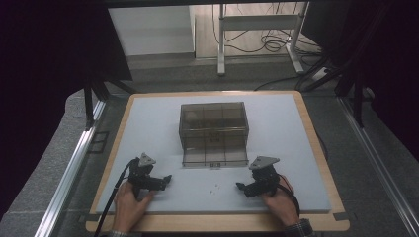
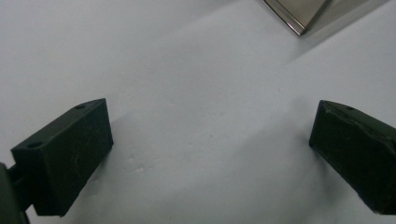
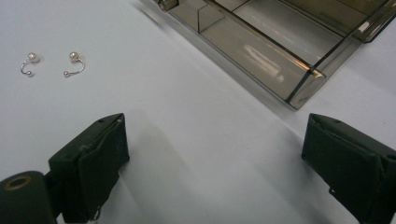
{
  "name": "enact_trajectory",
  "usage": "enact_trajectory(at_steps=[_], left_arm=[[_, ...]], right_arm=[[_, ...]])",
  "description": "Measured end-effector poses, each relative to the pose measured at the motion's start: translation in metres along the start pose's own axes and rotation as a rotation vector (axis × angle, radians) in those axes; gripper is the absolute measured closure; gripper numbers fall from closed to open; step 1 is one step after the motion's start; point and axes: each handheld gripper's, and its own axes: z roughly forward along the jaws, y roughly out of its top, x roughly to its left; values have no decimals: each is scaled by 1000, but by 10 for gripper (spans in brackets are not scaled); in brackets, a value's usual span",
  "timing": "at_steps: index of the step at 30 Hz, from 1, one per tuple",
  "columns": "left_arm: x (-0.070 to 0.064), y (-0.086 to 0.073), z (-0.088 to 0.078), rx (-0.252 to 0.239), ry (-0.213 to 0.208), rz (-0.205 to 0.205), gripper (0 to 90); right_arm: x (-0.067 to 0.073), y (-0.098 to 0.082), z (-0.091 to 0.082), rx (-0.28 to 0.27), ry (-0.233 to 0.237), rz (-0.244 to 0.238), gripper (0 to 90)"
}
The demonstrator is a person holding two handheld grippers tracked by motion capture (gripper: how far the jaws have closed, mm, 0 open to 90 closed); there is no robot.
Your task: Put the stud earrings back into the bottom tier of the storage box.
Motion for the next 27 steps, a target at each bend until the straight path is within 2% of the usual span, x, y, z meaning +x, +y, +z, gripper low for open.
enact_trajectory(at_steps=[1, 27], left_arm=[[-2, 0, 0, -3, 13, -9, 4], [-2, 0, 1, 4, 10, 5, 0]], right_arm=[[0, 0, 0, 0, 3, 0, 67], [0, 0, 0, -2, 1, -1, 64]])
